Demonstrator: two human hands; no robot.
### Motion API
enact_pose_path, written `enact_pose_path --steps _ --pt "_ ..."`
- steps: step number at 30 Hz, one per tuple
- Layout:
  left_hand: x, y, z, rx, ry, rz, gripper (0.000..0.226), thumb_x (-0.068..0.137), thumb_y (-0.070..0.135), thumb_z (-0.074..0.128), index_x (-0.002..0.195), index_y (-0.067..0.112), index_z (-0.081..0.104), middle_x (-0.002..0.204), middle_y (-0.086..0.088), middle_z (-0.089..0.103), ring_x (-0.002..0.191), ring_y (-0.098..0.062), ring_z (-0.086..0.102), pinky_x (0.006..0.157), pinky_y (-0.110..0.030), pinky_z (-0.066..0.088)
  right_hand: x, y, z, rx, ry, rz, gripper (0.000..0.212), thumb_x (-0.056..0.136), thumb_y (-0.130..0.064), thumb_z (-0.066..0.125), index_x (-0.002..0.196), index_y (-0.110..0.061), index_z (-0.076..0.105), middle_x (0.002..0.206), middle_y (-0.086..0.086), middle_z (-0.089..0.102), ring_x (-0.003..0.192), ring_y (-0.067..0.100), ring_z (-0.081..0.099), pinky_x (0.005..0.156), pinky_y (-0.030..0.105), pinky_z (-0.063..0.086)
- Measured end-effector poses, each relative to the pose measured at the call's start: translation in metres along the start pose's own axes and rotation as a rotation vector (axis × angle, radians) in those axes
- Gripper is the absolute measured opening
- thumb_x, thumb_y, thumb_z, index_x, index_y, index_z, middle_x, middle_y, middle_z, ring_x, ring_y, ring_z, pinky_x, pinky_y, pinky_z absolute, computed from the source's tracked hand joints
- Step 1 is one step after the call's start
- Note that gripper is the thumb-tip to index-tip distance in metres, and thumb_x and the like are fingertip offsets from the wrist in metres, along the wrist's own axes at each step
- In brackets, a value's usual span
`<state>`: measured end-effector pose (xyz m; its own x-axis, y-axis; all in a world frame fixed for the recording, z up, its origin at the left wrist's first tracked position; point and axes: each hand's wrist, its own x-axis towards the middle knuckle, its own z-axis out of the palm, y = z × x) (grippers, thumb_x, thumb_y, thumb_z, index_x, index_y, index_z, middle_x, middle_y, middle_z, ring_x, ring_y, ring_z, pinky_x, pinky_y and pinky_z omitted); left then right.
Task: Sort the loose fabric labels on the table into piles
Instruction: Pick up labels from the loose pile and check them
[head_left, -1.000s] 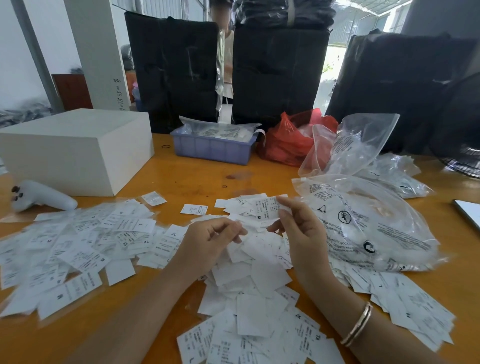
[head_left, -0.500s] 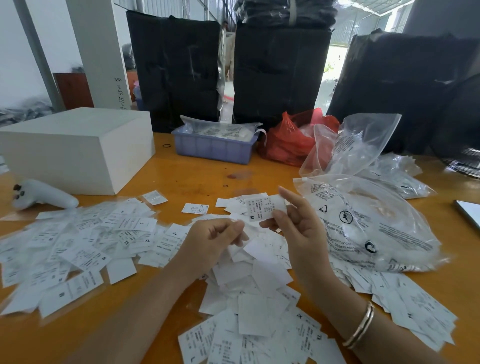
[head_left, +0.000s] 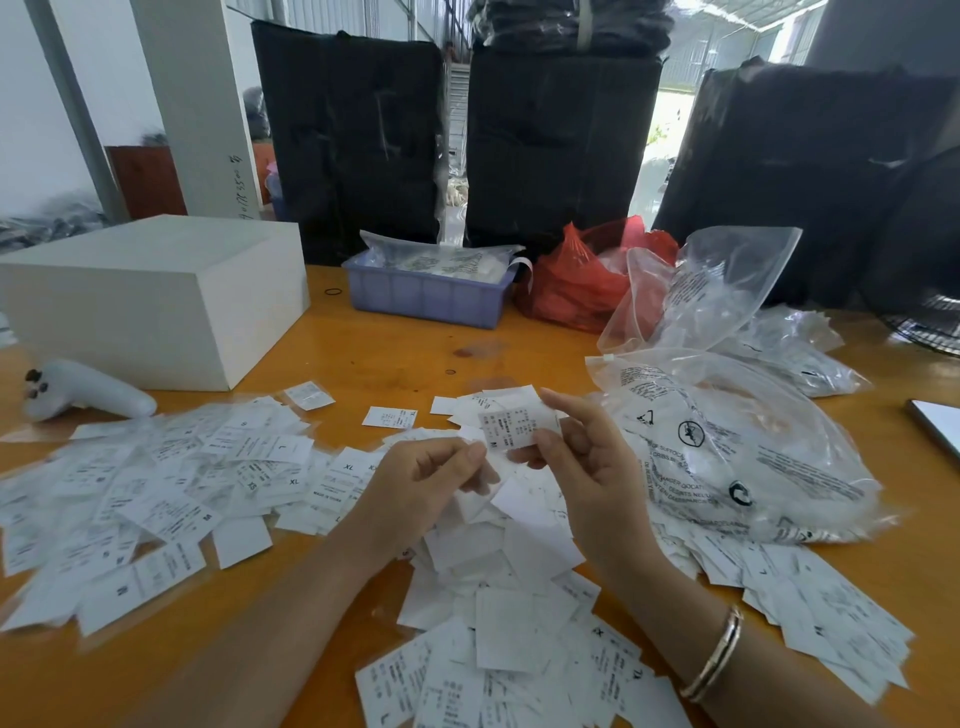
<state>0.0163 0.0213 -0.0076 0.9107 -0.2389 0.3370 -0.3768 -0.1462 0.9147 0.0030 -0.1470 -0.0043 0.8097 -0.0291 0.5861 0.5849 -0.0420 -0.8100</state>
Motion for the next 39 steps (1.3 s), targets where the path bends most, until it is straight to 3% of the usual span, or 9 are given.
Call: enact_pose_path --steps 4,10,17,22,24,31,34,36,39 --pt "0.002 0.001 0.0 0.023 0.024 -0.028 0.026 0.083 0.041 0.052 0.073 0.029 0.072 0.071 0.011 0.071 0.065 0.003 0.061 0.063 -0.005 0.044 0.0 -0.001 -0.001 0.044 0.011 -0.008 0.04 0.093 0.001 0.049 0.114 -0.032 0.055 0.092 0.003 0.072 0.079 0.018 0.071 0.069 0.021 0.053" --pt "0.005 -0.001 -0.001 -0.024 0.055 -0.051 0.022 0.09 0.007 0.059 0.086 0.027 0.068 0.073 0.008 0.072 0.064 0.0 0.063 0.062 -0.007 0.047 -0.001 0.0 -0.001 0.039 0.012 -0.023 0.048 0.094 0.002 0.047 0.124 -0.036 0.047 0.096 -0.001 0.072 0.077 0.019 0.071 0.07 0.022 0.054" --pt "0.005 0.0 0.0 -0.07 0.079 -0.059 0.012 0.084 0.012 0.066 0.079 0.022 0.07 0.074 0.007 0.073 0.067 -0.001 0.065 0.061 -0.007 0.047 0.0 -0.001 0.0 0.079 0.024 -0.013 0.043 0.093 0.002 0.048 0.122 -0.029 0.049 0.085 -0.003 0.072 0.074 0.016 0.07 0.068 0.019 0.053" --pt "0.005 -0.001 -0.001 -0.068 0.073 -0.027 0.01 0.08 0.012 0.071 0.08 0.023 0.07 0.072 0.005 0.072 0.068 -0.003 0.066 0.064 -0.009 0.048 0.003 -0.001 -0.002 0.1 0.117 0.078 0.038 0.094 0.001 0.048 0.117 -0.028 0.055 0.08 0.005 0.068 0.077 0.02 0.072 0.066 0.022 0.054" --pt "0.005 -0.002 -0.001 -0.056 0.073 -0.021 0.011 0.08 0.012 0.071 0.08 0.023 0.069 0.071 0.006 0.072 0.068 -0.002 0.065 0.064 -0.009 0.048 0.003 -0.001 -0.001 0.118 0.102 0.114 0.036 0.094 0.001 0.048 0.113 -0.027 0.057 0.085 0.004 0.072 0.077 0.019 0.072 0.065 0.021 0.054" --pt "0.006 -0.004 0.0 0.084 0.145 -0.007 0.013 0.078 0.017 0.074 0.075 0.027 0.066 0.074 0.011 0.066 0.067 0.007 0.058 0.052 -0.01 0.045 0.002 0.0 0.001 0.071 0.002 0.198 0.034 0.092 0.0 0.053 0.115 -0.025 0.06 0.074 0.0 0.072 0.073 0.012 0.07 0.067 0.013 0.049" --pt "0.007 -0.005 -0.001 0.137 0.164 0.039 0.014 0.078 0.018 0.074 0.077 0.029 0.065 0.069 0.013 0.062 0.064 0.007 0.056 0.055 -0.008 0.044 0.002 0.002 0.0 0.058 -0.03 0.248 0.038 0.089 -0.004 0.059 0.12 -0.026 0.057 0.062 0.002 0.06 0.073 0.01 0.069 0.064 0.011 0.047" --pt "0.007 -0.007 0.0 0.15 0.165 0.061 0.015 0.077 0.019 0.074 0.078 0.03 0.064 0.066 0.013 0.062 0.064 0.006 0.056 0.057 -0.006 0.043 0.002 0.003 0.0 0.016 -0.076 0.268 0.035 0.087 -0.008 0.064 0.113 -0.031 0.061 0.059 -0.006 0.054 0.07 0.007 0.066 0.063 0.012 0.046" --pt "0.006 -0.009 0.0 0.156 0.164 0.061 0.016 0.078 0.021 0.074 0.078 0.033 0.064 0.073 0.018 0.065 0.071 0.006 0.058 0.059 -0.006 0.044 0.003 0.002 -0.001 -0.001 -0.117 0.298 0.021 0.087 -0.009 0.064 0.087 -0.029 0.07 0.067 -0.007 0.067 0.066 0.001 0.063 0.059 0.01 0.044"
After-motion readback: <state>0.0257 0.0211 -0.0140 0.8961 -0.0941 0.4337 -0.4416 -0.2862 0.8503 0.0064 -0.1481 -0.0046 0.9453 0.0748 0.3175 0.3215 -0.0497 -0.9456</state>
